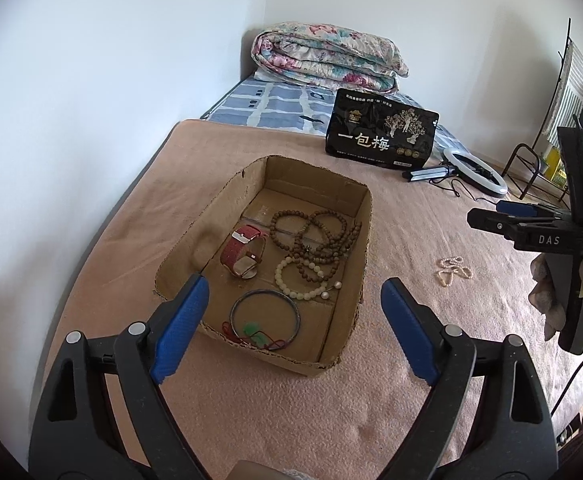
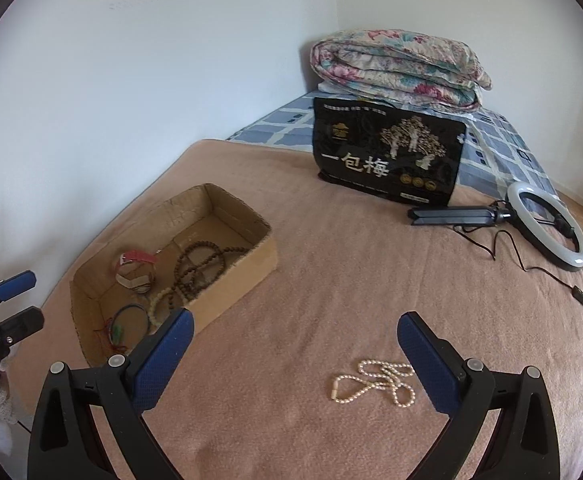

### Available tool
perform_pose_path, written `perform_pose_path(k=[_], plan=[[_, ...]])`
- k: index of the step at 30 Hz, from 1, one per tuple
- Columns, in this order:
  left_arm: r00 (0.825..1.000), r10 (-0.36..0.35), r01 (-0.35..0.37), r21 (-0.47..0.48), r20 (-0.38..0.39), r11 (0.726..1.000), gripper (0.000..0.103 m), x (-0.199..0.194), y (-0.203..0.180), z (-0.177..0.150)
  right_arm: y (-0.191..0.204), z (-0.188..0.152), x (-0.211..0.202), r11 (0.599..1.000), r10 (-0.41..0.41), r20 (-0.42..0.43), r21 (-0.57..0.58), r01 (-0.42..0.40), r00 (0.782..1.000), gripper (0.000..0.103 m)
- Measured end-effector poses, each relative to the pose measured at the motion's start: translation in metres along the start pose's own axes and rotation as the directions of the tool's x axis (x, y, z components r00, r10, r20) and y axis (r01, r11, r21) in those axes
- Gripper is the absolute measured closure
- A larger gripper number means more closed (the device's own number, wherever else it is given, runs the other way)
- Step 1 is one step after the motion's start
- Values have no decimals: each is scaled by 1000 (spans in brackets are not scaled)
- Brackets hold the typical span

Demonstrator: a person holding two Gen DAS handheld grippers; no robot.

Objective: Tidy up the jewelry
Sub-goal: 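Move the open right gripper to the white pearl necklace on the bed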

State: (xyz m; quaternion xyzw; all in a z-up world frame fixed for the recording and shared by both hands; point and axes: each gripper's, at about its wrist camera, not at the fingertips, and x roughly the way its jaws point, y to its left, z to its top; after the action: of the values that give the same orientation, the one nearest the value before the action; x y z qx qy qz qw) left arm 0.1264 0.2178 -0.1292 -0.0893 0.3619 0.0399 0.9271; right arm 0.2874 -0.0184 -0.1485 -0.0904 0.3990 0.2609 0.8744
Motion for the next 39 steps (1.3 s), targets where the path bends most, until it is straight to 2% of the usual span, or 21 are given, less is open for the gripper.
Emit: perform_pose_path(k=[8,13,17,22,24,29,38,39], plan=[[999,-17,18,4,-31,1000,13,-5,-6,-19,-67,-27,24,992,-53,-128,105,67,990,0],[999,-28,28,-11,-47,1000,13,-8,-4,-31,-100,-46,45,978,-18,-216,199,62,976,1],[997,-30,29,-23,-65,999,13,-6,-2,-37,-114,-57,61,958,44,-263,285,34,964,9],[996,-40,38,-29,-80,999,13,-4,-3,-43,-116,-63,74,943,89,-286,332,11,954,10],[996,-41,39,-24,-85,999,13,-3,-5,-45,-116,-64,80,938,98,-304,347,14,948,24],[994,-51,48,-31,-93,998,13,-1,-5,-47,-114,-61,91,917,125,-305,398,7,944,24],[993,-65,62,-35,-100,997,13,0,-5,-49,-93,-50,106,941,116,-336,339,5,935,30],[993,-65,62,-35,-100,997,13,0,-5,-49,-90,-48,106,946,103,-343,323,14,934,34]])
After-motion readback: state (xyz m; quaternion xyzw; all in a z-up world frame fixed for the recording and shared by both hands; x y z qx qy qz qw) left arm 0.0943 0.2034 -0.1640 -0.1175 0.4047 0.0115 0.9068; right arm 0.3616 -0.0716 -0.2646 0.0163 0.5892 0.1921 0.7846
